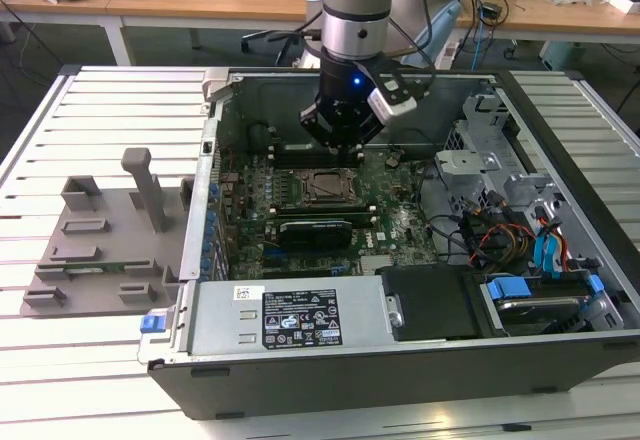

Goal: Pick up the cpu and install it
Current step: 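Install the first cpu locking lever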

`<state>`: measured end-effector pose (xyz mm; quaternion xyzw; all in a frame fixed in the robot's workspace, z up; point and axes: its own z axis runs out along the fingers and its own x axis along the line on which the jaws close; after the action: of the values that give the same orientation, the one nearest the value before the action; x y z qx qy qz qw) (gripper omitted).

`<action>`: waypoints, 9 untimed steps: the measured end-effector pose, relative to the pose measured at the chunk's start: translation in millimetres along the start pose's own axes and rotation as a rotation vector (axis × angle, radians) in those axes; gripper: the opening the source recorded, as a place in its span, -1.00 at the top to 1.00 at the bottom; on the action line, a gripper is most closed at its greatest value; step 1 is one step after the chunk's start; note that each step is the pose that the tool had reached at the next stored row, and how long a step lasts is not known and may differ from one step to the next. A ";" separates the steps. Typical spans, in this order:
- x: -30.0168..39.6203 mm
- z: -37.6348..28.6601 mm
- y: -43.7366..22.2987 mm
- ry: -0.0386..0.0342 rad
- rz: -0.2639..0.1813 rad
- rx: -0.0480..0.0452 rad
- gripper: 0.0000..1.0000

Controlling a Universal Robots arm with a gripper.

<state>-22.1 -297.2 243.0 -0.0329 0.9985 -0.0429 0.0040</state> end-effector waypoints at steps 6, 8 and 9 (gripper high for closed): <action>0.3 -2.0 -4.8 0.0002 0.000 0.0009 0.79; 0.4 -5.1 -5.6 0.0002 0.000 0.0021 0.79; 0.3 -8.0 -5.9 0.0003 0.000 0.0034 0.79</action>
<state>-22.1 -302.4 251.6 -0.0329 0.9985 -0.0446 0.0040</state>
